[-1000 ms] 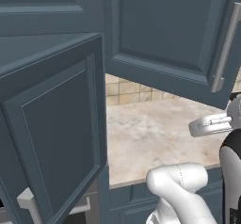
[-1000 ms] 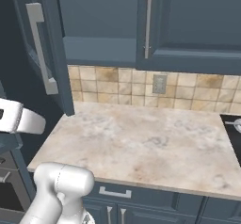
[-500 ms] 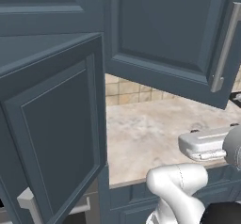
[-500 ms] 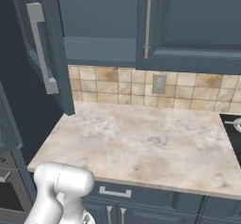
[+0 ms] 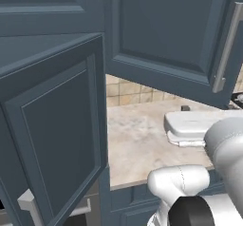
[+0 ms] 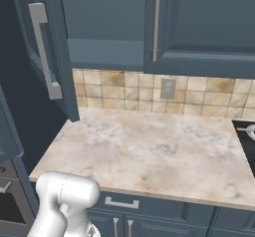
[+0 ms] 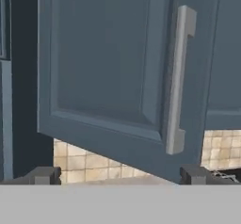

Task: Close all open cabinet doors.

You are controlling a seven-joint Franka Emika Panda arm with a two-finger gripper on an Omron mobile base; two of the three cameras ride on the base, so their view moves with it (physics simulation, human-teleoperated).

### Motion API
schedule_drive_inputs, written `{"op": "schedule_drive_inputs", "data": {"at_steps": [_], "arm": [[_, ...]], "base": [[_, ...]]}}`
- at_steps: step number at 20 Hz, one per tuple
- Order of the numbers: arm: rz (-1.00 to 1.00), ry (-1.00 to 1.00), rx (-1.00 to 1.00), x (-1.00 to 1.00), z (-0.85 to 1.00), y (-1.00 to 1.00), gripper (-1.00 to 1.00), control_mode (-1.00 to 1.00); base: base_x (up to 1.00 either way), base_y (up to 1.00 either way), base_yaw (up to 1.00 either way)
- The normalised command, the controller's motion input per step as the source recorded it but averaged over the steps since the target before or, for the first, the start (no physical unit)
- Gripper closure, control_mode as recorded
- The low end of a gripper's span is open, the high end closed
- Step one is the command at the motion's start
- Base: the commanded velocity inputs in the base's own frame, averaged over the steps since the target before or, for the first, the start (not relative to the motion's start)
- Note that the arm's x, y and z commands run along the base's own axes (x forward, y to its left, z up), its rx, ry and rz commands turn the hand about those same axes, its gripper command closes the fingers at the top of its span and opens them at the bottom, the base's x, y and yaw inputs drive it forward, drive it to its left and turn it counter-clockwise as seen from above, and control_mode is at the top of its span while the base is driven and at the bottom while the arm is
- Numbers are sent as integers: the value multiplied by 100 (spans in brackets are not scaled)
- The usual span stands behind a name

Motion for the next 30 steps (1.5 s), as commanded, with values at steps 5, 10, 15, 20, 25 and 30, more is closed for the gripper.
{"op": "schedule_drive_inputs", "data": {"at_steps": [5, 10, 15, 20, 25, 30], "arm": [[-15, -22, 2, 90, 1, 0, -100, -100], [-13, -13, 4, 79, 0, -6, -100, -100], [-7, -5, 0, 51, -14, 0, -100, -100], [-3, -1, 0, 46, -16, -5, -100, -100], [-3, 0, 0, 47, -19, -7, -100, -100], [0, 0, 1, 38, -19, -26, -100, -100]], "base": [[0, 0, 0], [0, 0, 0], [0, 0, 0], [0, 0, 0], [0, 0, 0], [0, 0, 0]]}}
